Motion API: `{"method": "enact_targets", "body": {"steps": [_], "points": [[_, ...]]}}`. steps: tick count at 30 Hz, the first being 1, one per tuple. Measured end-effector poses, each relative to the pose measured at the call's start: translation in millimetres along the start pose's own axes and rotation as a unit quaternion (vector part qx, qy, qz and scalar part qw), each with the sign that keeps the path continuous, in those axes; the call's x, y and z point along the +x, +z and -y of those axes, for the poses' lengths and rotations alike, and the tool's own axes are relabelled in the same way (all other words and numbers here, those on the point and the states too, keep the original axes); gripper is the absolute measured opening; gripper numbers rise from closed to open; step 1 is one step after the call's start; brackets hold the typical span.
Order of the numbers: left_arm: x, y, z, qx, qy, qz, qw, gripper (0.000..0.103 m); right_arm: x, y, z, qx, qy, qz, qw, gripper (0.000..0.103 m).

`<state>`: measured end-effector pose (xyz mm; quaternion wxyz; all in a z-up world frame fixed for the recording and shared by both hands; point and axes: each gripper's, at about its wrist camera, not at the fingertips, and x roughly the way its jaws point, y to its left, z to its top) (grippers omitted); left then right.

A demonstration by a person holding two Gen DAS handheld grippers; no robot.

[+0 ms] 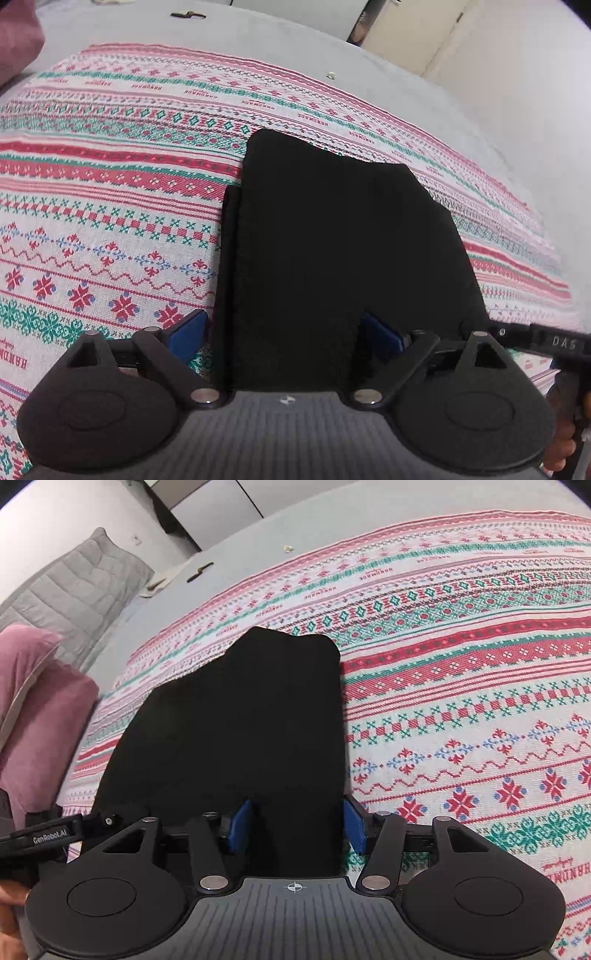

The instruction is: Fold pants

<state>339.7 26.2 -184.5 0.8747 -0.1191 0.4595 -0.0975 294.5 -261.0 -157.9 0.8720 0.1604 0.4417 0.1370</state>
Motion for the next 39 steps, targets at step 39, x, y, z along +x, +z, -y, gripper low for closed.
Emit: {"method": "enact_targets", "body": {"steps": [39], "points": [[16,-8,22,0.023,0.031,0.032,0.9987,0.103,12,-11,-3,-0.001,0.004,0.056,0.998,0.055]]}}
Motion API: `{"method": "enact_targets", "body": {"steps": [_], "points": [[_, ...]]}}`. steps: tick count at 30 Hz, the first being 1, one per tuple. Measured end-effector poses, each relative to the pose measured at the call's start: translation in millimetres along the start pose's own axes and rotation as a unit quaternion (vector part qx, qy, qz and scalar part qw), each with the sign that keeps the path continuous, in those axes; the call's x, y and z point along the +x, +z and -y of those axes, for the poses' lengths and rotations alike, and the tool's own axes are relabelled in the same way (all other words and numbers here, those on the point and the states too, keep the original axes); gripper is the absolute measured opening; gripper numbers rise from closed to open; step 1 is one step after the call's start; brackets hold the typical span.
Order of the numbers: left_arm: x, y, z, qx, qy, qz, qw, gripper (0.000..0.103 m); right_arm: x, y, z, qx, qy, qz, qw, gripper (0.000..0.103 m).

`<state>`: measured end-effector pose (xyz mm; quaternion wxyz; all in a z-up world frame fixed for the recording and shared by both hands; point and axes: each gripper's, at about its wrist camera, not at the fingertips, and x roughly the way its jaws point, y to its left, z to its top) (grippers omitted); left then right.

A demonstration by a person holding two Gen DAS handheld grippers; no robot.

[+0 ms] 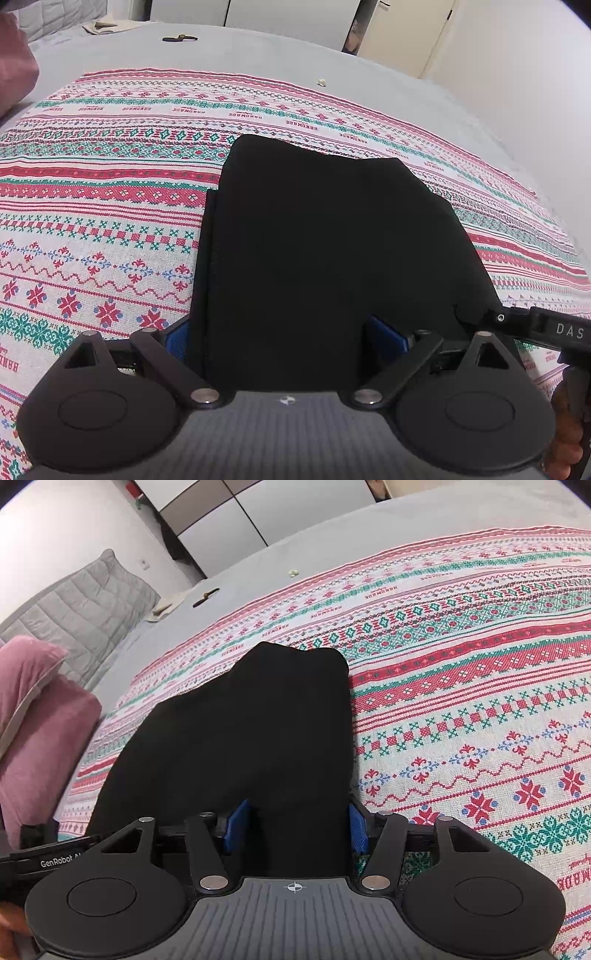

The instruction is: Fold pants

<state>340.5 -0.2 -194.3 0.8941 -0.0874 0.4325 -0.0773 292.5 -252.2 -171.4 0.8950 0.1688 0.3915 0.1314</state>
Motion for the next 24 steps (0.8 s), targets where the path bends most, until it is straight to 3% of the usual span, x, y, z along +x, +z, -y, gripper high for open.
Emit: {"method": "enact_targets", "body": {"steps": [5,8,12,16,20,24], "points": [[0,-1,-1,0.000,-0.001,0.000,1.0000,0.103,-1,-1,-2,0.000,-0.004,0.003,1.000,0.054],[0,-1,0,0.002,-0.003,0.003,1.0000,0.103,-2,0,-3,0.007,-0.013,0.002,1.000,0.041],[-2,-1,3,0.017,-0.020,0.014,0.9996,0.082,-5,3,-4,0.013,-0.017,0.004,1.000,0.020],[-5,5,1,0.005,-0.044,0.016,0.9989,0.052,-10,4,-19,-0.026,-0.038,0.016,0.999,0.013],[-9,13,10,0.002,-0.056,0.035,0.9978,0.047,-24,10,-34,-0.087,-0.049,0.041,0.994,0.011],[-8,23,31,-0.001,-0.096,0.068,0.9931,0.046,-44,25,-31,-0.116,-0.064,0.073,0.988,0.011]]}}
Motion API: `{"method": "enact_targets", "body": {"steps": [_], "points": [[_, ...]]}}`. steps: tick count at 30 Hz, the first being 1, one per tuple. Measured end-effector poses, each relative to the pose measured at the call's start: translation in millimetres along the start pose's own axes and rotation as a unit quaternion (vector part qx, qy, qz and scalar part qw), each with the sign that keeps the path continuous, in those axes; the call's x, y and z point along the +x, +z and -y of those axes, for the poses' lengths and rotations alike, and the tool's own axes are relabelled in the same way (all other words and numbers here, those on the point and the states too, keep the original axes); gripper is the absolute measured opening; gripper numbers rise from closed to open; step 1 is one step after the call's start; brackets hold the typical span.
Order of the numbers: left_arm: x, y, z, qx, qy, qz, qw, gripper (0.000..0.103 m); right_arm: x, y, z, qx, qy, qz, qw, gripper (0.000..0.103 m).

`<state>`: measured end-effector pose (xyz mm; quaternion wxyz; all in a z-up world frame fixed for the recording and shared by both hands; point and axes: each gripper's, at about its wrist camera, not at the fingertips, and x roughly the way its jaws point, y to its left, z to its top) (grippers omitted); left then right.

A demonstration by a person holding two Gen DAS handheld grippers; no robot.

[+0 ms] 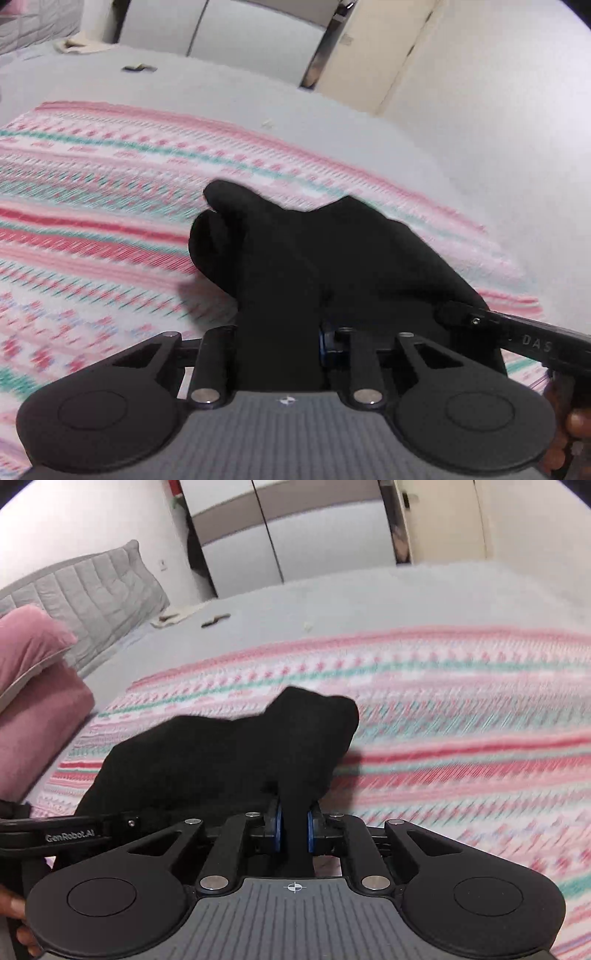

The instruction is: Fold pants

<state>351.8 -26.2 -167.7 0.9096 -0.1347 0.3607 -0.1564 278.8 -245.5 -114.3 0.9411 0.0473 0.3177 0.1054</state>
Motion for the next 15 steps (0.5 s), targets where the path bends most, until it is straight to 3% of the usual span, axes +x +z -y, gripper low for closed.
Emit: {"method": "enact_targets", "body": {"steps": [5,7,9,11,12,15], "points": [[28,7,29,0.010,-0.027,0.006,0.9996,0.046,-13,20,37,0.002,-0.026,0.030,0.999,0.011],[47,6,39,0.019,-0.027,-0.001,0.9994,0.048,-8,19,52,0.004,-0.041,0.026,0.999,0.011],[62,-1,38,0.012,-0.005,-0.017,0.9998,0.052,8,15,68,0.007,-0.050,-0.003,0.999,0.014],[68,-3,30,-0.018,0.008,-0.026,0.9995,0.057,29,6,87,0.027,-0.047,-0.054,0.997,0.023],[66,-3,25,-0.033,0.004,-0.027,0.9991,0.058,35,3,96,0.044,-0.050,-0.069,0.995,0.035],[61,-1,21,-0.039,0.019,-0.032,0.9985,0.067,34,7,110,0.082,-0.033,-0.068,0.994,0.042]]}}
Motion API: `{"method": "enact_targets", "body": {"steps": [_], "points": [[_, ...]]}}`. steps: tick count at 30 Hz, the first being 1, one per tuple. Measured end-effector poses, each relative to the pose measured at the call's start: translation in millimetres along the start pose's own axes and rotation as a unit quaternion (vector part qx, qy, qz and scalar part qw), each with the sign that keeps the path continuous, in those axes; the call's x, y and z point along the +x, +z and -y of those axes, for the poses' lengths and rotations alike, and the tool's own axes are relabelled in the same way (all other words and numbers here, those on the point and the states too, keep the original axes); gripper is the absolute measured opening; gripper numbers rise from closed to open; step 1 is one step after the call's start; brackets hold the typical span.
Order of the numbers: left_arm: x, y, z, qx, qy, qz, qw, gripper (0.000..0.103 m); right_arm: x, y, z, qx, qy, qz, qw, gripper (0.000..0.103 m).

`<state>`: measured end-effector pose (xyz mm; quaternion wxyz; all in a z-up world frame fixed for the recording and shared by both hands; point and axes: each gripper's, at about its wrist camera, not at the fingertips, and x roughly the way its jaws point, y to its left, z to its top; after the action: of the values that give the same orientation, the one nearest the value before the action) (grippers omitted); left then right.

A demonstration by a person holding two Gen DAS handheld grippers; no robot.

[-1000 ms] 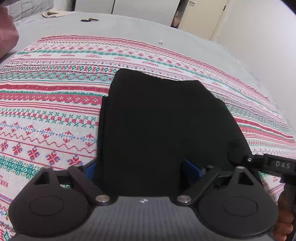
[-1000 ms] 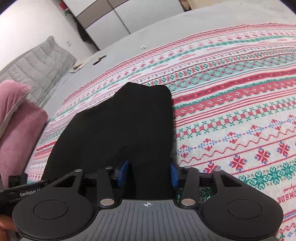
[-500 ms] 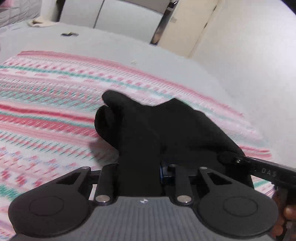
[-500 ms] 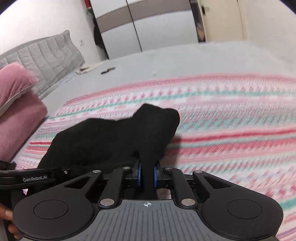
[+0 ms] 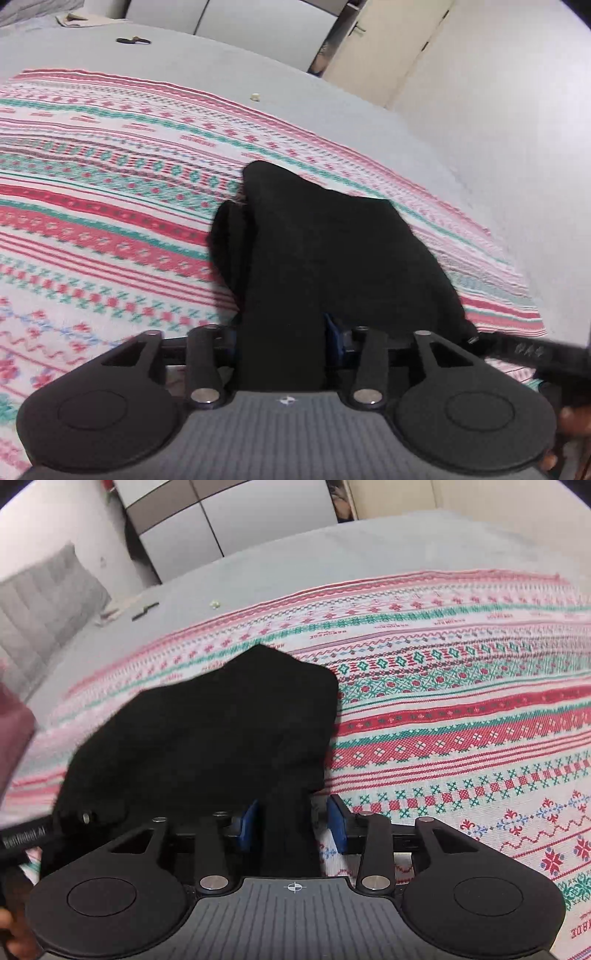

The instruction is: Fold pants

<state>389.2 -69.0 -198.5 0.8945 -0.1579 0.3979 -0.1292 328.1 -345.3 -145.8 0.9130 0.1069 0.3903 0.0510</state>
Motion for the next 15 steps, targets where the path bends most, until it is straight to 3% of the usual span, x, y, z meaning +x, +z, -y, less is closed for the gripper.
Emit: {"method": "enact_targets", "body": {"steps": [4,8,11,15], "points": [[-19,2,5,-0.013,0.020,0.003,0.9997,0.069,-14,3,-6,-0.009,-0.014,0.012,1.000,0.045],[-38,-8,20,0.047,0.067,0.010,0.9966,0.074,-38,3,-11,-0.014,-0.027,0.030,0.999,0.045],[-54,-16,26,0.059,0.082,0.001,0.9949,0.076,-56,-4,-33,-0.066,-0.048,0.049,0.995,0.048],[-90,-29,40,0.096,0.115,0.042,0.9878,0.092,-93,-28,-61,-0.095,-0.026,0.084,0.992,0.052]]}}
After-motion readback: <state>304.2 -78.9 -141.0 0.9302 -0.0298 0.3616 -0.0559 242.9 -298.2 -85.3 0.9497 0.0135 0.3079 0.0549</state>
